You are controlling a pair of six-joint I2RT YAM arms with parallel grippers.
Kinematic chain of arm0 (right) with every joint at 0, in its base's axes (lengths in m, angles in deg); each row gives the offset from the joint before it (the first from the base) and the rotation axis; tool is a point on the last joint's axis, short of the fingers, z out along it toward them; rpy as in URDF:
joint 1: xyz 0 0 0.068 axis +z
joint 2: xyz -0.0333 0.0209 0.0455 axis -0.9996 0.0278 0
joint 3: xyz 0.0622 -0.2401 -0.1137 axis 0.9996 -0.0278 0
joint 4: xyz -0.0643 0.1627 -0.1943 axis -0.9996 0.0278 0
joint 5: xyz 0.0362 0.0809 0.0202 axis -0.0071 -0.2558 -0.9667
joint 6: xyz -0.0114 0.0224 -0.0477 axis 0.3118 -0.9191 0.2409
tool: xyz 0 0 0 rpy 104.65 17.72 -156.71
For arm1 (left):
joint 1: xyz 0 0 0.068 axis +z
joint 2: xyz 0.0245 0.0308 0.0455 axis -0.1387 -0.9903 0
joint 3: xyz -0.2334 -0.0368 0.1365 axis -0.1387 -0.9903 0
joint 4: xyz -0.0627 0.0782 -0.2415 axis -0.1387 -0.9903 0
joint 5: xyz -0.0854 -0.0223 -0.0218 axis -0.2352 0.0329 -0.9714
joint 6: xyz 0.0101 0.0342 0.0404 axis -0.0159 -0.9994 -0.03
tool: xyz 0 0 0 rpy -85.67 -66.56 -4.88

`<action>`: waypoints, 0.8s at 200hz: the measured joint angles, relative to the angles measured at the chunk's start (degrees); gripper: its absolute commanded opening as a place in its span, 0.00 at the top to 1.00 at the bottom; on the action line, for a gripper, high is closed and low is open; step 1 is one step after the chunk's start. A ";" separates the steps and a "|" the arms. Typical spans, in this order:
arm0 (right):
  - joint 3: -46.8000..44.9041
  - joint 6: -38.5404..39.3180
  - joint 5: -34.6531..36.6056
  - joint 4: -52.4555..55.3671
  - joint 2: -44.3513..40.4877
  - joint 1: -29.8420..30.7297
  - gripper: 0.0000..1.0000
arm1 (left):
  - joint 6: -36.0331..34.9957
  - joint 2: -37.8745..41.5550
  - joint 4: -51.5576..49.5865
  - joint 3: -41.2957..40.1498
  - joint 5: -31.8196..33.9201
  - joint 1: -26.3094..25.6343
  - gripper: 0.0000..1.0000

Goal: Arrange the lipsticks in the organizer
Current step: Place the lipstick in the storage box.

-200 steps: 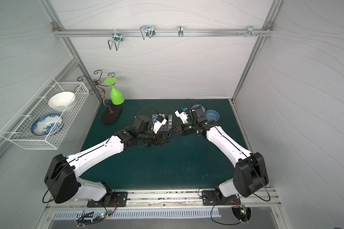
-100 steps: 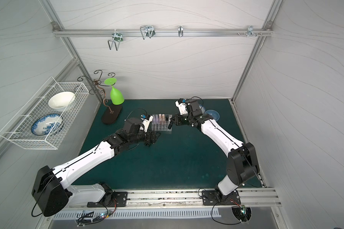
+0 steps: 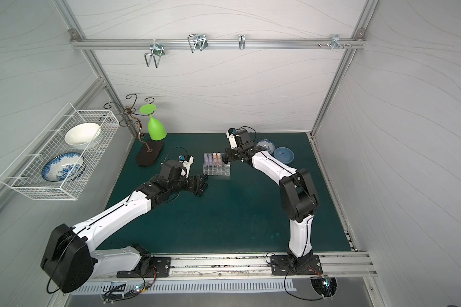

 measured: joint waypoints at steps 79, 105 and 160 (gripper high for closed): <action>2.99 2.95 3.93 -0.81 4.15 0.00 0.84 | -0.02 0.00 0.68 -0.48 -0.02 0.90 0.23; 3.06 3.52 4.76 -1.25 4.79 0.00 0.84 | -0.02 0.00 0.72 -0.57 -0.04 0.90 0.23; 3.08 4.46 6.08 -2.29 6.10 0.00 0.82 | -0.02 -0.02 0.83 -0.61 -0.04 0.90 0.23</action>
